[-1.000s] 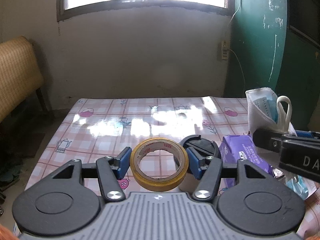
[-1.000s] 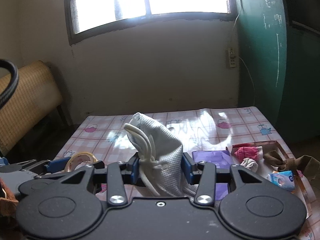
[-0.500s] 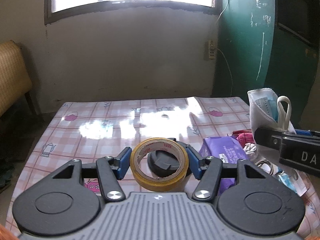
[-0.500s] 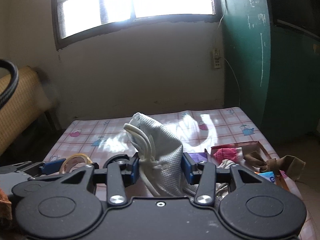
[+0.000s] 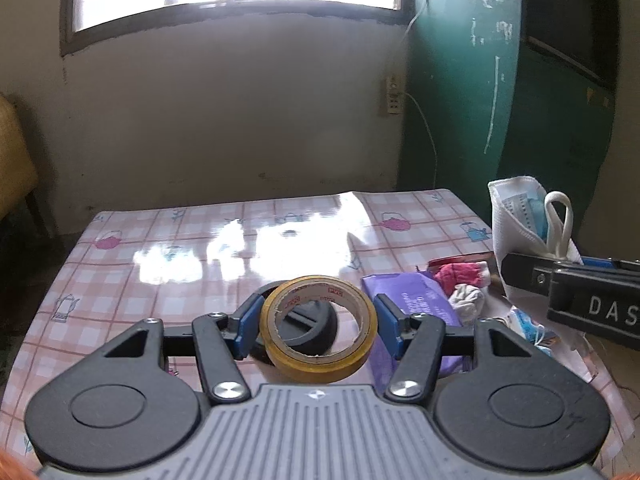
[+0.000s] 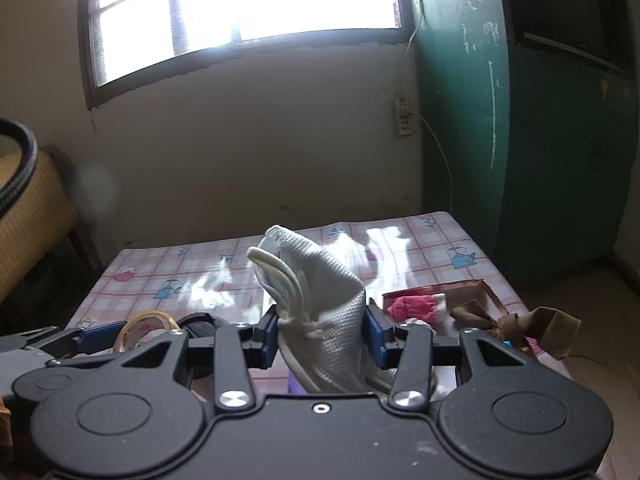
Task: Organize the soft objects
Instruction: 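Carry the tape roll and mesh bag with both tools toward the cardboard box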
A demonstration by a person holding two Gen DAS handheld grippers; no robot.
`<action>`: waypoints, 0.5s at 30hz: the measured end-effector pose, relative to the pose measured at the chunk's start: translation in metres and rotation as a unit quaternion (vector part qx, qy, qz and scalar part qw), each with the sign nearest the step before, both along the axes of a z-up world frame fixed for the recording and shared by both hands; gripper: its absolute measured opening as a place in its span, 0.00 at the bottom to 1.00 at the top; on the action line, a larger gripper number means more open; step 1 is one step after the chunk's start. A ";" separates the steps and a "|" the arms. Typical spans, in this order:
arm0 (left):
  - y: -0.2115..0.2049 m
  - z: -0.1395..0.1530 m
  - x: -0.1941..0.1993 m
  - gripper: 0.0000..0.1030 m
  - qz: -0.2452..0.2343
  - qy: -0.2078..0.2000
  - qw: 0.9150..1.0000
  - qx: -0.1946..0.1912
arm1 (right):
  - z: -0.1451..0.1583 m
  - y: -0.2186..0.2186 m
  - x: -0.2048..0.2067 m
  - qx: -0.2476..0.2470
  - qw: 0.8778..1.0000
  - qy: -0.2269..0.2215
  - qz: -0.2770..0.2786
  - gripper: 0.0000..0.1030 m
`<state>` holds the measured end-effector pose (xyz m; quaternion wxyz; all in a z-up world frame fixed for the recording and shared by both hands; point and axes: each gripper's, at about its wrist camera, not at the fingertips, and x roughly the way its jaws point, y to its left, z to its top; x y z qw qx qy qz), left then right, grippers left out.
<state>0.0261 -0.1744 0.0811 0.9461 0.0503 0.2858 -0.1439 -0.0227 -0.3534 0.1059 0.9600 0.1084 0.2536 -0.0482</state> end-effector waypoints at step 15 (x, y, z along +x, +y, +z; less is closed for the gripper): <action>-0.044 -0.009 -0.001 0.59 -0.051 0.009 0.999 0.003 | -0.011 -0.046 -0.004 0.003 0.999 0.011 -0.041 0.51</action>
